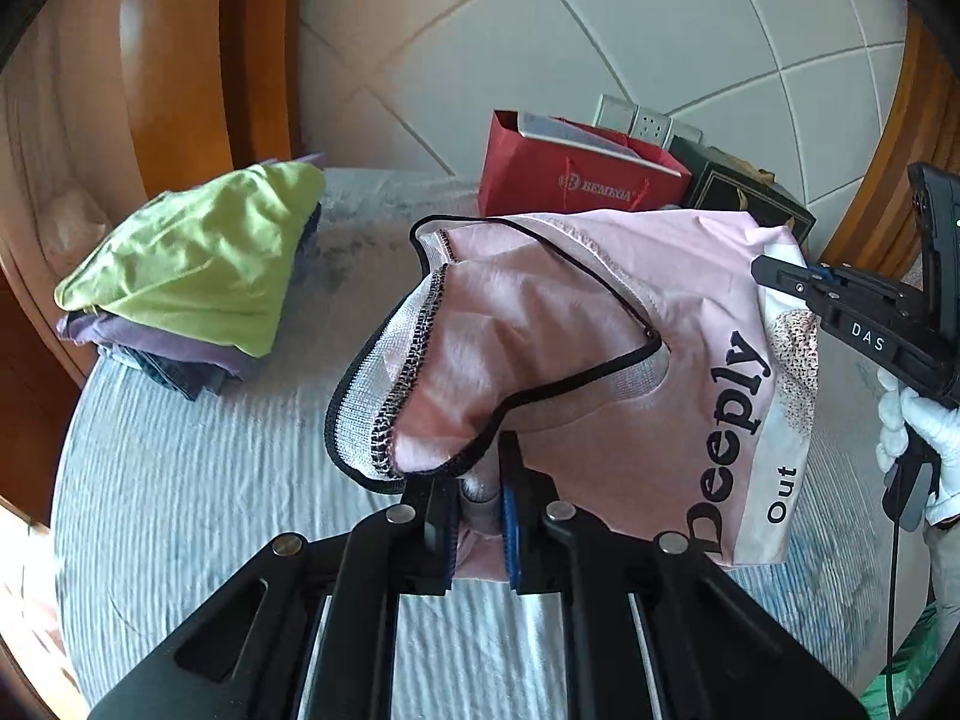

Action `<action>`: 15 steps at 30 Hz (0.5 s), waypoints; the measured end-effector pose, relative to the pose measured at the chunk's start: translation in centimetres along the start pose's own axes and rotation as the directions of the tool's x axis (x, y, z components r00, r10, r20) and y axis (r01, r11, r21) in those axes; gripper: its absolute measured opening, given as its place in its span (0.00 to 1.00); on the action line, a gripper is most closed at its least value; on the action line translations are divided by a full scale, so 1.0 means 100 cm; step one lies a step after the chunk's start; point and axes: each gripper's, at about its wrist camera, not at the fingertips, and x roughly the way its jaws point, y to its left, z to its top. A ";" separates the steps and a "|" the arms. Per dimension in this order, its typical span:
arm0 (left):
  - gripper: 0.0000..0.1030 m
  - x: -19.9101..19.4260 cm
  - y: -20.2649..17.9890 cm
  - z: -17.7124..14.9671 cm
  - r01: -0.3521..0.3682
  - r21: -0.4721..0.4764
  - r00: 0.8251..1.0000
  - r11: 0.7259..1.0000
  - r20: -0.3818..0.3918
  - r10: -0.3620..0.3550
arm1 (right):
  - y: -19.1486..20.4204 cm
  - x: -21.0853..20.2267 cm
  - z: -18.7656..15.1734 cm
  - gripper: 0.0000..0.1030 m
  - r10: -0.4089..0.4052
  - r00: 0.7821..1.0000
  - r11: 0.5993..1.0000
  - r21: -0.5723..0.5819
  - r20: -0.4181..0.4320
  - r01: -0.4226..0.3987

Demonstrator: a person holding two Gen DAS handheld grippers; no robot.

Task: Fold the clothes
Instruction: 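Grasp the folded bundle with both grippers and lift it, then carry the bundle onto the green clothes stack and open both grippers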

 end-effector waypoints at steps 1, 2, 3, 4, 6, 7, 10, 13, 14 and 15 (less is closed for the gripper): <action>0.09 -0.008 0.016 0.009 -0.007 0.003 1.000 1.000 0.019 0.007 | 0.012 0.003 0.016 0.11 0.008 1.000 1.000 -0.002 0.022 -0.008; 0.09 -0.014 0.034 0.021 -0.018 0.006 0.999 1.000 0.036 0.018 | 0.025 0.006 0.032 0.11 0.016 0.999 1.000 -0.005 0.044 -0.016; 0.09 -0.019 0.051 0.032 -0.030 0.007 0.998 1.000 0.052 0.029 | 0.038 0.011 0.048 0.11 0.032 0.998 0.999 0.002 0.060 -0.032; 0.09 -0.026 0.072 0.042 -0.043 0.009 0.997 0.999 0.063 0.043 | 0.052 0.017 0.064 0.11 0.048 0.996 0.999 0.009 0.077 -0.049; 0.09 -0.036 0.115 0.064 -0.068 0.012 0.995 0.998 0.078 0.067 | 0.081 0.036 0.098 0.11 0.078 0.992 0.997 0.016 0.099 -0.080; 0.09 -0.037 0.135 0.076 -0.086 0.015 0.993 0.996 0.081 0.085 | 0.096 0.047 0.115 0.11 0.091 0.990 0.995 0.020 0.109 -0.094; 0.10 -0.027 0.195 0.108 -0.137 0.009 0.989 0.991 0.065 0.136 | 0.134 0.090 0.158 0.11 0.139 0.983 0.988 0.051 0.116 -0.146; 0.10 -0.006 0.253 0.133 -0.168 -0.017 0.985 0.986 0.039 0.169 | 0.166 0.141 0.193 0.11 0.171 0.981 0.981 0.073 0.089 -0.178; 0.10 0.007 0.272 0.139 -0.184 -0.027 0.983 0.983 0.026 0.184 | 0.175 0.160 0.200 0.11 0.176 0.982 0.980 0.078 0.074 -0.182; 0.11 0.023 0.289 0.143 -0.206 -0.030 0.978 0.978 0.008 0.206 | 0.181 0.181 0.204 0.11 0.162 0.986 0.982 0.086 0.047 -0.166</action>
